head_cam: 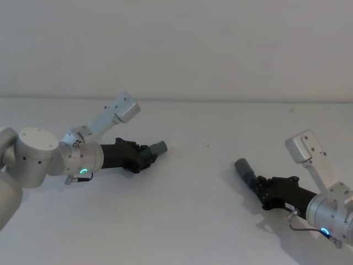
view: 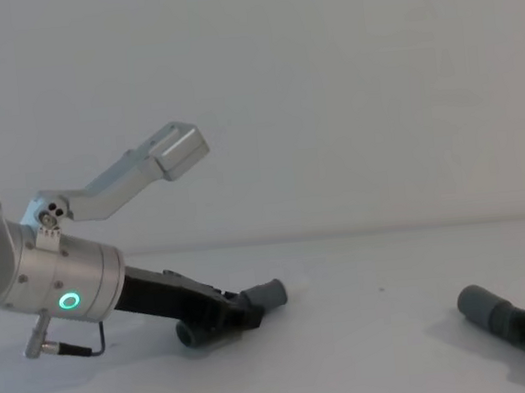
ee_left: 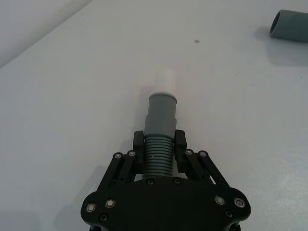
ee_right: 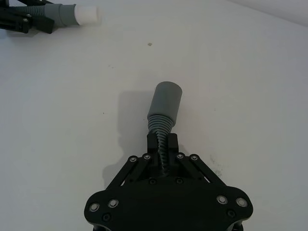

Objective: Use both hands to pick up one end of the pipe from the table, align the ends, and insert them.

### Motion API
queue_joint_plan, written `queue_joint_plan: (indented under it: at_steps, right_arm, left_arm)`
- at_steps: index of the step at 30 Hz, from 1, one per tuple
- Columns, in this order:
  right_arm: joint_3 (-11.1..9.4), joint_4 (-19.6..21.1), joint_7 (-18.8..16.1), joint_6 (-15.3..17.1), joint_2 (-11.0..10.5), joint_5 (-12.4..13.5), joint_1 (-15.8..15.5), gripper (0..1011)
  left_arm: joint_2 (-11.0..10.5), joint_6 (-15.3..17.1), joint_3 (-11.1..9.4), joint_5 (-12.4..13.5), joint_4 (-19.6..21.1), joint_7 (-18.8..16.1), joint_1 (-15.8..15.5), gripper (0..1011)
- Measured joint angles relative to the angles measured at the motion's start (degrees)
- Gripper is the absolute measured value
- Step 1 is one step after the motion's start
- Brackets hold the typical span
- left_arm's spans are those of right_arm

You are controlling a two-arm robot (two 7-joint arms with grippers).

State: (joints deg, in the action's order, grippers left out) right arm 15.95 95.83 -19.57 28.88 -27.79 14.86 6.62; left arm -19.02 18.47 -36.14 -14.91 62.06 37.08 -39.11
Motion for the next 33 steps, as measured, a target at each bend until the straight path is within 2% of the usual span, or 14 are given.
queue_joint_plan:
  at_steps: [8, 16, 25, 28, 33]
  right_arm:
    - [-0.1, 0.0, 0.0, -0.2, 0.0, 0.0, 0.0, 94]
    - [-0.7, 0.8, 0.1, -3.2, -0.3, -0.2, -0.8, 94]
    - [-1.5, 1.8, -0.2, -8.9, -1.3, -1.5, -1.8, 94]
    - [-1.6, 2.1, -0.6, -11.4, -1.9, -2.3, -2.1, 94]
    - [-1.7, 2.4, -1.2, -16.0, -3.2, -4.2, -2.5, 94]
  left_arm:
    - [-0.7, -0.8, -0.8, 0.5, 0.6, 0.7, -0.8, 348]
    - [-1.7, -4.6, -2.2, 1.5, 0.9, 3.5, -2.8, 347]
    - [-2.6, -9.9, -5.0, 3.5, 0.1, 8.2, -6.1, 348]
    - [-2.7, -11.2, -5.8, 4.2, -0.3, 9.3, -7.1, 347]
    - [-3.1, -15.2, -8.2, 6.3, -1.5, 12.7, -9.9, 347]
